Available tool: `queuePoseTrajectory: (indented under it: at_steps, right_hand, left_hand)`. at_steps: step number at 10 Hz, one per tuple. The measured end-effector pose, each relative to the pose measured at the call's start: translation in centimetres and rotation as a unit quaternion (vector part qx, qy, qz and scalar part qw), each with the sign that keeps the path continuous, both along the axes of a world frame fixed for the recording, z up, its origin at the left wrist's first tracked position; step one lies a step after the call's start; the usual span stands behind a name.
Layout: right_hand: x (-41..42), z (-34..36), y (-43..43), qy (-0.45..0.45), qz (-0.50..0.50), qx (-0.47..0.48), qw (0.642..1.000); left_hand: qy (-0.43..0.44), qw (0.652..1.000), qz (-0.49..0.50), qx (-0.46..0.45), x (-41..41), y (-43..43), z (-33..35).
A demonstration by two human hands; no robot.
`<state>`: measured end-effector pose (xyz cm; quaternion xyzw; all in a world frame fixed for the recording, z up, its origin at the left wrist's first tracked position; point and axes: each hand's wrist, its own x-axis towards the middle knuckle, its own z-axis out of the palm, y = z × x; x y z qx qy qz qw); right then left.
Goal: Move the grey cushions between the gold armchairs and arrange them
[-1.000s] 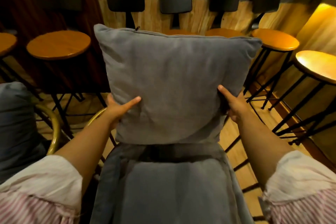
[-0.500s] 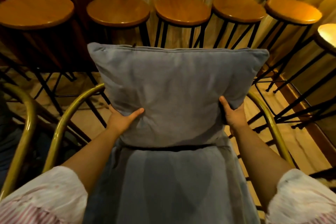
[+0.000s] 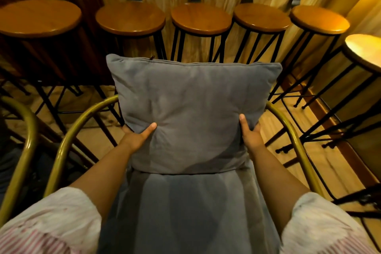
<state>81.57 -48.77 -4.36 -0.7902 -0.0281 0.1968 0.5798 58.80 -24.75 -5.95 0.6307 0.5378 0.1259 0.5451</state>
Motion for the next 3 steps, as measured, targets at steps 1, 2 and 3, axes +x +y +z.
queuePoseTrajectory:
  at_steps: [1,2,3]
  right_hand:
    - [-1.8,0.5,-0.9,-0.036,0.033,-0.038,0.998]
    - [-4.3,2.8,-1.8,-0.038,0.094,-0.119,0.988]
    - [-7.6,5.6,-2.1,-0.034,0.156,-0.154,0.975]
  left_hand:
    - [-0.032,0.999,-0.018,0.022,-0.6,-1.6,1.1]
    - [-0.005,0.997,-0.079,0.002,-1.6,-4.0,4.1]
    - [0.06,0.992,-0.112,0.013,-3.5,-6.6,7.2]
